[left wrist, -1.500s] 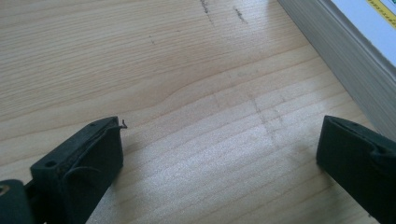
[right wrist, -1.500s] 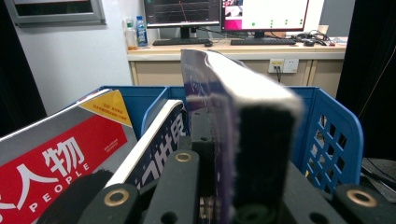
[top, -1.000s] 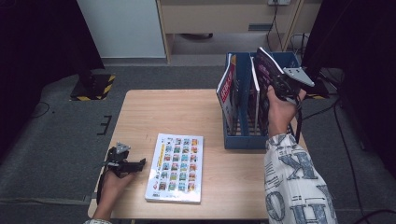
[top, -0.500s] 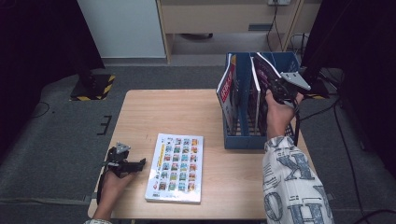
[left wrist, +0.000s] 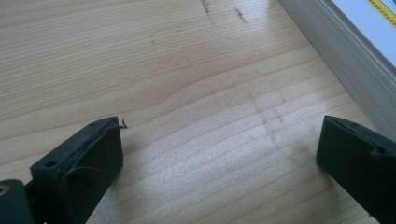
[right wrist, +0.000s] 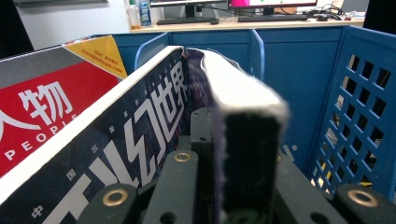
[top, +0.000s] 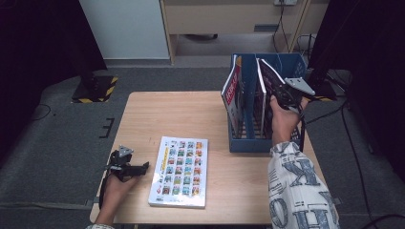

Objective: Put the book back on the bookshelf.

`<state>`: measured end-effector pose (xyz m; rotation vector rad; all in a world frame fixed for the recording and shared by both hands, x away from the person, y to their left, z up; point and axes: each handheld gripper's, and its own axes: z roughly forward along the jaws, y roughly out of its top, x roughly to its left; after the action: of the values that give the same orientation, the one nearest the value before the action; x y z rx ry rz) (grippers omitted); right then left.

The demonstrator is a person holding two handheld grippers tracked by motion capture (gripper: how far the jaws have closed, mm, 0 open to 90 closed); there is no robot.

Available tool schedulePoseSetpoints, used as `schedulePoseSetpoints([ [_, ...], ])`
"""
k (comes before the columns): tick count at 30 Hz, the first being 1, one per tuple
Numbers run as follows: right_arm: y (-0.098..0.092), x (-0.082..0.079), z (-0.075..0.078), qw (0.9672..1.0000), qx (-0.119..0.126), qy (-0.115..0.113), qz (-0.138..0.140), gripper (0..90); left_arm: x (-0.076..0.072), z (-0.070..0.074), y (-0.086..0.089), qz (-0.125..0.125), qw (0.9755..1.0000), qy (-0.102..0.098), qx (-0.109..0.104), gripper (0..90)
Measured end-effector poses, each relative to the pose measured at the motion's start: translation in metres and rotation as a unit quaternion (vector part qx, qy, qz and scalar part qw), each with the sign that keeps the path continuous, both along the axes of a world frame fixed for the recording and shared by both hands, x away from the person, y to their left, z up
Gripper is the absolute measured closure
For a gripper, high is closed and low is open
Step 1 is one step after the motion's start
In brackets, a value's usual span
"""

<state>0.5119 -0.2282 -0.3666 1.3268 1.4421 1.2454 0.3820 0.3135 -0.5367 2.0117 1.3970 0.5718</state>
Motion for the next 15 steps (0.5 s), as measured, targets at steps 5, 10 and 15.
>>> schedulePoseSetpoints([
  [5,0.0006,-0.0003,0.0002,1.0,-0.002,0.003,0.008,83.1,0.0,0.0,0.0,0.0,1.0,0.0,0.0,0.0],
  [10,0.0022,-0.0011,0.0009,0.9998,-0.004,0.009,0.017,81.8,0.0,0.0,0.0,0.0,1.0,0.0,0.0,0.0],
  [15,0.0035,0.0,0.001,0.9995,-0.005,0.016,0.027,80.8,0.0,0.0,0.0,0.0,1.0,0.0,0.0,0.0],
])
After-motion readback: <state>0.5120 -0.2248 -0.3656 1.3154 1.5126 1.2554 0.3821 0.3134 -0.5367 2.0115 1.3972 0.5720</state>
